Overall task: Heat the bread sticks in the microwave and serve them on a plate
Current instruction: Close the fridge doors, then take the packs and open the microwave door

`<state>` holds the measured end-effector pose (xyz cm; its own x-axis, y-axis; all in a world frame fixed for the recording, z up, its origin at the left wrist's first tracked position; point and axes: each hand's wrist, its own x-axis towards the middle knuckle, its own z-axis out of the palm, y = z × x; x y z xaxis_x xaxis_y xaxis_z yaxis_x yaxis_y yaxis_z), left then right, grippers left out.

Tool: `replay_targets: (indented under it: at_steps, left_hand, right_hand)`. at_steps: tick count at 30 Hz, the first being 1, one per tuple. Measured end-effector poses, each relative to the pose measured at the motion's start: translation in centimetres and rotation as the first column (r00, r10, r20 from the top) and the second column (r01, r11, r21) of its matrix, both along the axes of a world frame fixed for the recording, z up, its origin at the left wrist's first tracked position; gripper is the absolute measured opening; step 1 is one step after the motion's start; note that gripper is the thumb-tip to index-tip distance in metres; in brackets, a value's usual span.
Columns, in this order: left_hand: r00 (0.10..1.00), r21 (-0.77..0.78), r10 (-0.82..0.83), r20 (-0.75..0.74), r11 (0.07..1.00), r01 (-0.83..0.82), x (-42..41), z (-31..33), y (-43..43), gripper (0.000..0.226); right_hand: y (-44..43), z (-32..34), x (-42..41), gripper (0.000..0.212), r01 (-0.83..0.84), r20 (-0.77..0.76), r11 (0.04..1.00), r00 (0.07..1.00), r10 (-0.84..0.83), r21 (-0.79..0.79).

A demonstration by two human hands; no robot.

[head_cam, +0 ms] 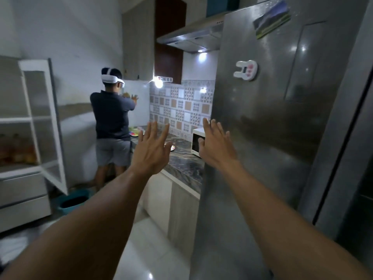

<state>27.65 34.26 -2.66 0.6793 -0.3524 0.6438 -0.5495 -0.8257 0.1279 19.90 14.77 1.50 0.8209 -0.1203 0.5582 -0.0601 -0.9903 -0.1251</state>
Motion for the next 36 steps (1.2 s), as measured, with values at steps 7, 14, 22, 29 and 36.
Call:
replay_targets:
  at_steps: [7,14,22,29,36]
  left_hand:
    - [0.994,0.049,0.108,-0.022,0.993,-0.107,8.2,0.5,6.2,0.061]
    - [0.99,0.062,0.125,-0.063,0.991,-0.121,17.0,-0.4,9.5,0.061]
    - [0.99,0.088,0.116,-0.076,0.99,-0.109,29.6,-2.0,8.7,0.06]
    - [0.996,0.101,0.084,-0.043,0.992,-0.079,42.5,-2.1,5.5,0.061]
    - [0.999,0.074,0.014,-0.046,0.997,-0.011,53.3,-1.7,1.5,0.06]
  right_hand:
    - [5.6,-0.2,10.0,0.067,-0.089,-0.035,0.995,0.995,0.09,0.043]
    - [8.3,-1.9,19.1,0.075,-0.079,-0.077,0.987,0.993,0.091,0.137]
    - [7.9,-3.4,31.3,0.076,-0.036,-0.112,0.992,0.992,0.049,0.12]
    - [4.4,-4.1,43.5,0.075,0.007,-0.125,0.994,0.992,0.007,0.109]
    - [0.3,-4.0,52.7,0.075,0.101,-0.143,0.992,0.986,-0.088,0.081]
